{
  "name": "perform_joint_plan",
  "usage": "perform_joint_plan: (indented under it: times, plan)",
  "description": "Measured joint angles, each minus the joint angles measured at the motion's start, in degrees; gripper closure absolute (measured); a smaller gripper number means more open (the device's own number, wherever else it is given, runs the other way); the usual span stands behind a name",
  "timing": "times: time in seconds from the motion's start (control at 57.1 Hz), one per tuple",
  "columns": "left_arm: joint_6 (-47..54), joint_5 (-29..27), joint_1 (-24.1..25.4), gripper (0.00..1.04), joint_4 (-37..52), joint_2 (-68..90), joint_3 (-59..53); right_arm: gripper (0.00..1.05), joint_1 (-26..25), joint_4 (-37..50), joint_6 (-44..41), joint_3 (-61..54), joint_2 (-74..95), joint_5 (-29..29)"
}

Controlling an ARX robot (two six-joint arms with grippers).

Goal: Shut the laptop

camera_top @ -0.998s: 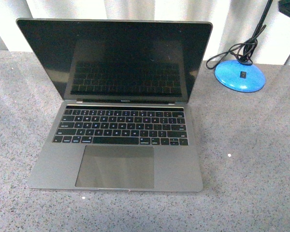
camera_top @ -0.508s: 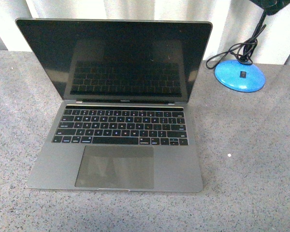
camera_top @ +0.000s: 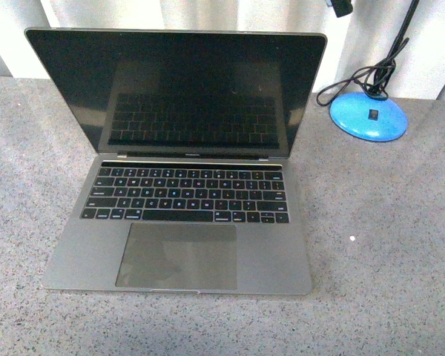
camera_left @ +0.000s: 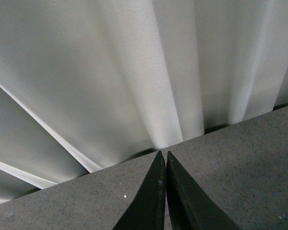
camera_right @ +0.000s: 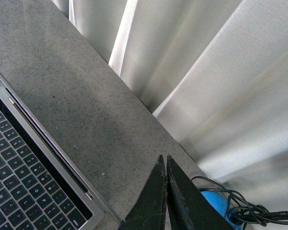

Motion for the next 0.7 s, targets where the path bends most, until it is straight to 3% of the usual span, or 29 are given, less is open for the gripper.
perform_joint_plan:
  times: [0.7]
  plan:
    - [4.44, 3.08, -2.25, 1.01, -4.0, 1.16, -3.19, 1.04, 3.78, 1.36, 0.04, 2.64, 4.09, 0.24]
